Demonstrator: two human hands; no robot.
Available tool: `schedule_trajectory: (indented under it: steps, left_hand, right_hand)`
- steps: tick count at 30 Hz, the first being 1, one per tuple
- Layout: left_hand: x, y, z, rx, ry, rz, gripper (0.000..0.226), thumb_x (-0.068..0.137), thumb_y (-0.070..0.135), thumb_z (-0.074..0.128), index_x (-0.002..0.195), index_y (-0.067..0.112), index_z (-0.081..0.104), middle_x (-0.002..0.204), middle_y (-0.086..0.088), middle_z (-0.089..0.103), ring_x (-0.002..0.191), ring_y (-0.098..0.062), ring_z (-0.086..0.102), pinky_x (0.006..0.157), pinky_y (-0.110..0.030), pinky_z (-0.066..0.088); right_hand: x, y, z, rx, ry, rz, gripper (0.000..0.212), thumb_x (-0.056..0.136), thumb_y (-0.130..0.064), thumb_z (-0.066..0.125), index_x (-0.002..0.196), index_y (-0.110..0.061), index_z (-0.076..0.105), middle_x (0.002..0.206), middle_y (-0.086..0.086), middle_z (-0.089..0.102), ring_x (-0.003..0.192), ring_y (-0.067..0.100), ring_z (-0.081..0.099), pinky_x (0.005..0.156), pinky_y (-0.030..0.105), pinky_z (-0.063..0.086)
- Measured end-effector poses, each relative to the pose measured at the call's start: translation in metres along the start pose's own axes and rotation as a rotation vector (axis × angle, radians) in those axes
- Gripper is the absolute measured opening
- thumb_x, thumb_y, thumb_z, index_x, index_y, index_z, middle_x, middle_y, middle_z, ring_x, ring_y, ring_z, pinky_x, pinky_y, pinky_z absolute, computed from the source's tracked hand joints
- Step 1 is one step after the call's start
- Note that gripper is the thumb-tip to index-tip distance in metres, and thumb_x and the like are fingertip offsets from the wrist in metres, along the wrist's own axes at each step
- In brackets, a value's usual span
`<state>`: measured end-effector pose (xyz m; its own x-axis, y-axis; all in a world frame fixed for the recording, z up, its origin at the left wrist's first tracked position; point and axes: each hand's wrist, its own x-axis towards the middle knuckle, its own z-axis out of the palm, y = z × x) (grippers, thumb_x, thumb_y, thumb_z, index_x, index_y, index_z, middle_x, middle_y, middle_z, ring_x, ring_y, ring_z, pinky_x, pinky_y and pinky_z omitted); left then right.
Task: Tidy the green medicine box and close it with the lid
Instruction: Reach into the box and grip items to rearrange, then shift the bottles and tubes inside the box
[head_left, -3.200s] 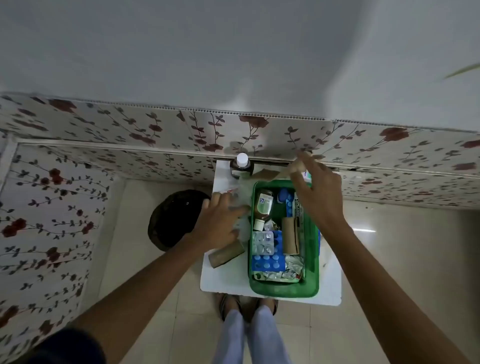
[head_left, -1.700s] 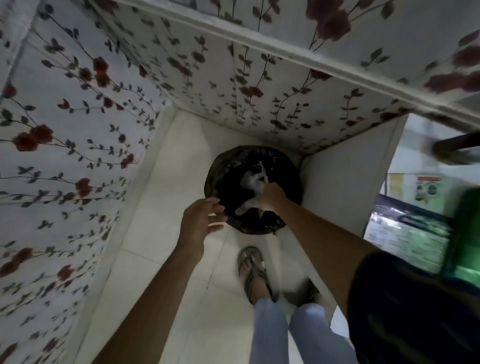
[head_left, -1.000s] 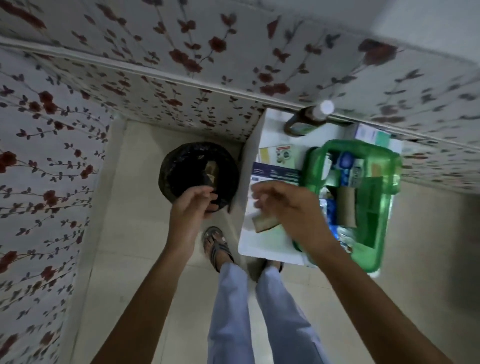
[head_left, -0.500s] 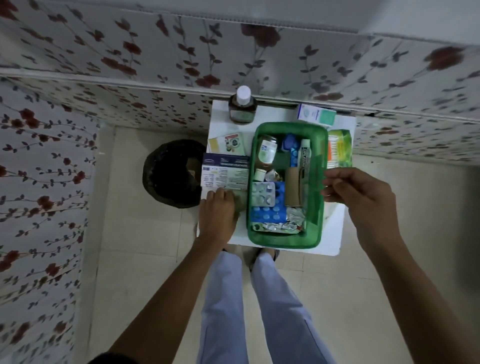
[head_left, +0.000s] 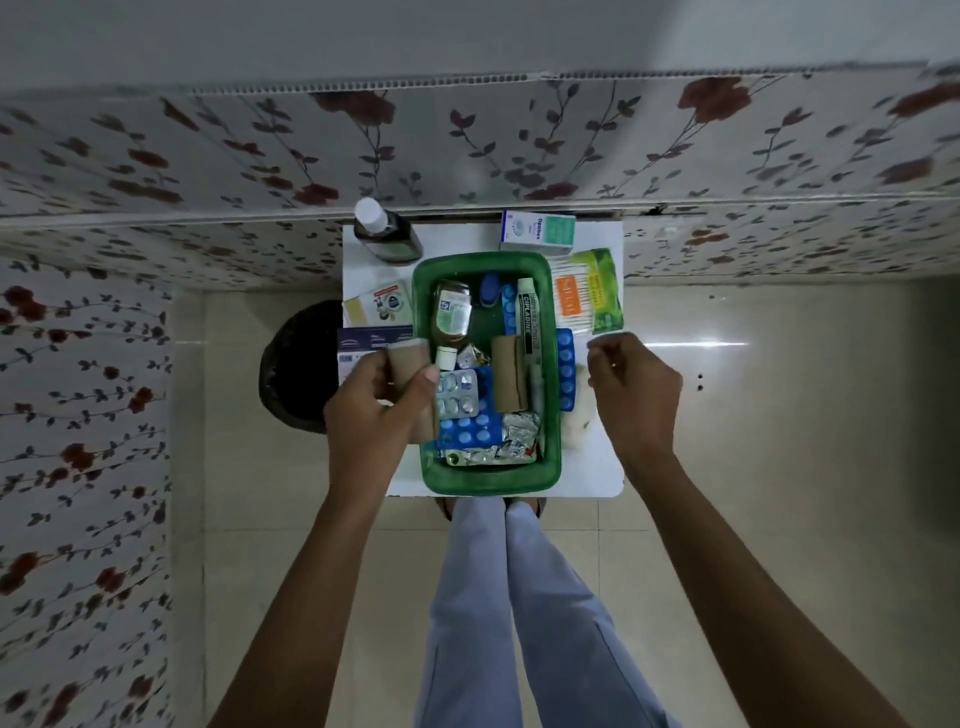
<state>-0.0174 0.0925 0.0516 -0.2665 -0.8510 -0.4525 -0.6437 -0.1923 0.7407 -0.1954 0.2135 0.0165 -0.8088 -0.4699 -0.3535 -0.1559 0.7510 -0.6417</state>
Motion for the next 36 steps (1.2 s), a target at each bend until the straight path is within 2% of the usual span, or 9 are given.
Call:
schedule_trajectory:
  steps: [3, 6, 10, 15, 18, 22, 26, 31, 36]
  left_hand:
    - [0.012, 0.011, 0.022, 0.149, -0.110, 0.063, 0.026, 0.078, 0.035, 0.069, 0.097, 0.019, 0.063, 0.079, 0.006, 0.067, 0.069, 0.001, 0.062, 0.059, -0.015, 0.048]
    - [0.021, 0.013, 0.043, 0.512, -0.139, 0.166, 0.055, 0.079, 0.042, 0.063, 0.123, 0.013, 0.048, 0.112, -0.014, 0.063, 0.097, -0.031, 0.062, 0.074, -0.039, 0.050]
    - [0.016, 0.017, 0.055, 0.641, -0.110, 0.255, 0.063, 0.084, 0.032, 0.062, 0.135, 0.009, 0.034, 0.133, -0.018, 0.046, 0.113, -0.037, 0.052, 0.082, -0.044, 0.046]
    - [0.015, -0.002, 0.066, 0.706, -0.294, 0.215, 0.063, 0.077, 0.017, 0.067, 0.130, 0.009, 0.034, 0.121, -0.022, 0.049, 0.101, -0.043, 0.056, 0.074, -0.044, 0.046]
    - [0.017, -0.012, 0.075, 0.727, -0.343, 0.256, 0.078, 0.076, 0.013, 0.069, 0.138, 0.013, 0.021, 0.127, -0.022, 0.043, 0.093, -0.043, 0.060, 0.067, -0.042, 0.046]
    - [0.028, -0.013, 0.082, 0.669, -0.332, 0.340, 0.079, 0.078, 0.008, 0.066, 0.139, 0.019, 0.016, 0.133, -0.022, 0.036, 0.088, -0.042, 0.061, 0.069, -0.048, 0.053]
    - [0.041, -0.004, 0.092, 0.713, -0.325, 0.352, 0.080, 0.073, 0.003, 0.069, 0.138, 0.010, 0.023, 0.131, -0.025, 0.035, 0.084, -0.044, 0.062, 0.070, -0.049, 0.053]
    - [0.035, 0.012, 0.078, 0.742, -0.356, 0.364, 0.074, 0.073, 0.014, 0.072, 0.135, 0.015, 0.031, 0.134, -0.017, 0.037, 0.093, -0.041, 0.060, 0.071, -0.047, 0.052]
    - [0.026, 0.011, 0.038, 0.355, 0.082, 0.519, 0.032, 0.085, 0.001, 0.048, 0.114, 0.008, 0.058, 0.112, -0.018, 0.058, 0.080, -0.024, 0.060, 0.070, -0.023, 0.041]
  right_hand:
    - [0.015, 0.001, -0.001, 0.115, 0.055, 0.099, 0.017, 0.085, -0.011, 0.052, 0.093, -0.011, 0.067, 0.088, 0.012, 0.073, 0.075, 0.028, 0.068, 0.075, 0.045, 0.055]
    - [0.024, 0.010, -0.006, 0.081, 0.043, 0.094, 0.019, 0.086, -0.009, 0.051, 0.095, -0.012, 0.067, 0.091, 0.011, 0.073, 0.076, 0.027, 0.068, 0.074, 0.043, 0.056]
    - [0.021, 0.016, -0.013, -0.019, 0.000, 0.024, 0.020, 0.087, -0.008, 0.051, 0.099, -0.011, 0.067, 0.089, 0.012, 0.074, 0.073, 0.023, 0.067, 0.073, 0.032, 0.055]
    - [-0.009, -0.012, -0.008, -0.066, -0.059, -0.446, 0.013, 0.080, -0.001, 0.061, 0.087, -0.007, 0.069, 0.078, 0.010, 0.073, 0.062, 0.019, 0.063, 0.063, 0.023, 0.050]
    - [-0.020, -0.027, 0.014, -0.128, -0.189, -0.581, 0.015, 0.077, 0.001, 0.055, 0.080, -0.005, 0.068, 0.069, 0.012, 0.070, 0.058, 0.024, 0.062, 0.056, 0.036, 0.052]
    - [-0.010, -0.033, 0.007, -0.004, -0.094, -0.465, 0.018, 0.078, 0.001, 0.057, 0.085, -0.007, 0.071, 0.072, 0.011, 0.074, 0.059, 0.022, 0.066, 0.062, 0.026, 0.053]
    - [0.011, -0.011, -0.014, 0.053, 0.000, -0.096, 0.019, 0.086, -0.007, 0.056, 0.098, -0.012, 0.070, 0.087, 0.011, 0.075, 0.073, 0.022, 0.070, 0.078, 0.032, 0.056]
    - [0.027, 0.020, -0.001, -0.170, -0.134, 0.070, 0.025, 0.086, -0.021, 0.059, 0.107, -0.010, 0.068, 0.102, 0.014, 0.073, 0.087, 0.029, 0.068, 0.087, 0.035, 0.053]
    - [0.031, 0.019, 0.030, -0.284, -0.206, 0.110, 0.030, 0.082, -0.035, 0.062, 0.103, -0.014, 0.068, 0.101, 0.016, 0.071, 0.091, 0.032, 0.064, 0.077, 0.032, 0.049]
